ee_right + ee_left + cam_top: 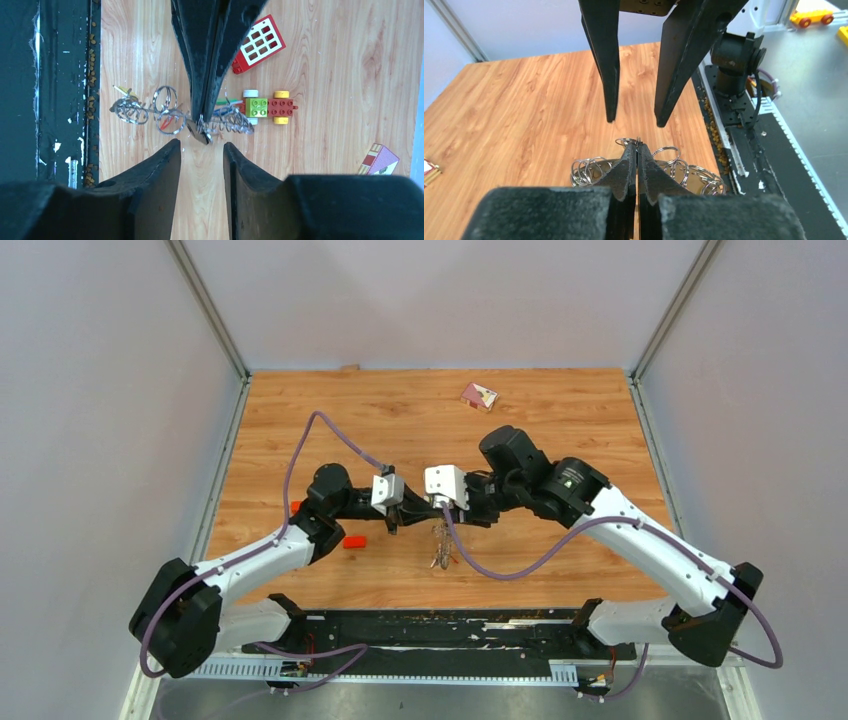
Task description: Put the keys on the keyring
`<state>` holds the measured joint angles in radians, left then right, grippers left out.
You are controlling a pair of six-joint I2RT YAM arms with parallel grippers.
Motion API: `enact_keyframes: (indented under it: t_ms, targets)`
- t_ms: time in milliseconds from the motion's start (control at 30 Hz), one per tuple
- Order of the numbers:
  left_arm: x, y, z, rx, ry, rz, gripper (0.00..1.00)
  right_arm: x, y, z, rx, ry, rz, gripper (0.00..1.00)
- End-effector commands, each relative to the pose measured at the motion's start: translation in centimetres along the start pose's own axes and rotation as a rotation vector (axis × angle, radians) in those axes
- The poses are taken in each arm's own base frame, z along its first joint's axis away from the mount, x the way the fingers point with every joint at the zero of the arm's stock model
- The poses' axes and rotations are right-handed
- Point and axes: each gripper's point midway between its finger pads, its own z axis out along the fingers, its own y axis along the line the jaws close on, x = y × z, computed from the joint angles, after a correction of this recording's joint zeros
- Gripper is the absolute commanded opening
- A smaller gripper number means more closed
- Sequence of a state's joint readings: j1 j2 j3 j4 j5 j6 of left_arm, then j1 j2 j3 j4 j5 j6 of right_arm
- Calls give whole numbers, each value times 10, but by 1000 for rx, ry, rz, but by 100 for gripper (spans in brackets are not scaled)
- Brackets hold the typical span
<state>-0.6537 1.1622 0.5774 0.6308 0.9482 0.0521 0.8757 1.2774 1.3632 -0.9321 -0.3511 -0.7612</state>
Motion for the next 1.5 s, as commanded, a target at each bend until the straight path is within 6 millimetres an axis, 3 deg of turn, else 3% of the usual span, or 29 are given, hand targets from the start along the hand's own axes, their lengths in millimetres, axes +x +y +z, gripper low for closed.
enact_keyframes:
  t_ms: [0, 200, 467, 600, 867, 1467]
  targets:
    - [-49, -1, 0, -4, -161, 42, 0, -14, -2, -15, 32, -130, 1, 40]
    - [-58, -8, -1, 22, -210, 28, 0, -12, 7, -12, -7, -186, 4, 44]
    - [-58, -13, -3, 41, -219, 23, 0, -16, 4, -7, 1, -221, -10, 45]
    - [-58, -13, -3, 39, -220, 27, 0, -18, 6, -6, -10, -235, -12, 39]
    - [-62, -19, -5, 60, -239, 46, 0, -9, 7, -1, -6, -221, -7, 16]
    - [-64, -10, -6, -7, -277, 54, 0, -11, 19, 10, -89, -251, 15, 8]
